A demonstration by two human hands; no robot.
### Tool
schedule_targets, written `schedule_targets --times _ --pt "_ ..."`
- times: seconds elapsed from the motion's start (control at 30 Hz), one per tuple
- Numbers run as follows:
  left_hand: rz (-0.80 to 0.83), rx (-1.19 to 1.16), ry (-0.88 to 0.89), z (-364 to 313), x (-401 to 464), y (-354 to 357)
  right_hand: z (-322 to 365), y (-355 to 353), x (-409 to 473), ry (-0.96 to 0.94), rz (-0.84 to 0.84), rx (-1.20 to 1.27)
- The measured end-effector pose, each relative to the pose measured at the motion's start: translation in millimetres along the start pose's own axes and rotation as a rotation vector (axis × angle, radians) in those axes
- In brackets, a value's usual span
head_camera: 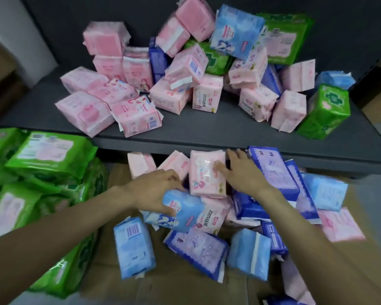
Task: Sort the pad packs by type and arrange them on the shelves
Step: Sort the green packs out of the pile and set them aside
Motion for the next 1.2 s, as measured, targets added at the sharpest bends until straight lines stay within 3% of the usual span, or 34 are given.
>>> schedule_targets --times 0.13,0.23,0.3,0.37,0.47,0.63,0.83,0.97,1.13,1.2 --pt "0.035 0.08 0.113 -9.4 -2.5 12.8 12.4 16.4 -12.2 -0.16 0.017 -0.065" --pt "0.05 0.163 0.14 -12.2 1.1 15.0 15.2 36.8 -15.3 -0.242 0.109 -0.361" --pt "0.052 0.217 0.151 -9.5 5.9 13.2 14.7 45.3 -10.7 -0.237 0.151 -0.421" --pt "-0.019 0.267 0.17 -12.4 8.4 7.2 15.1 49.7 -6.7 -0.243 0.196 -0.385" --pt "-0.256 0.319 0.206 -23.3 9.5 -13.7 9.6 42.4 -6.2 -0.239 0.256 -0.232" --pt "-0.557 0.151 0.104 -14.8 34.6 -90.9 14.0 -32.7 -12.8 -0.385 -0.036 -0.117" --pt "-0.669 -0.191 -0.084 -7.5 117.8 -147.2 -18.0 -140.6 3.5 -0.315 -0.316 -0.095" --pt "-0.603 -0.006 -0.071 -26.7 192.7 -166.4 -51.1 -182.7 34.5 -0.224 -0.429 -0.163" --pt "-0.634 0.284 -0.043 -30.0 262.5 -197.8 -60.8 -196.4 97.9 -0.215 -0.494 -0.441" --pt "-0.559 0.403 -0.084 -25.9 289.3 -200.5 -61.8 -198.2 120.1 -0.19 -0.542 -0.5"
Point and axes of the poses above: each hand's wrist, its own x-axis towards the middle knuckle, its own y-axis out of the palm, z = x × y, the point moved 9 cm from there along x, towards the middle knuckle, and after that the axes turned 15 degrees about x, right-handed, at the moved point
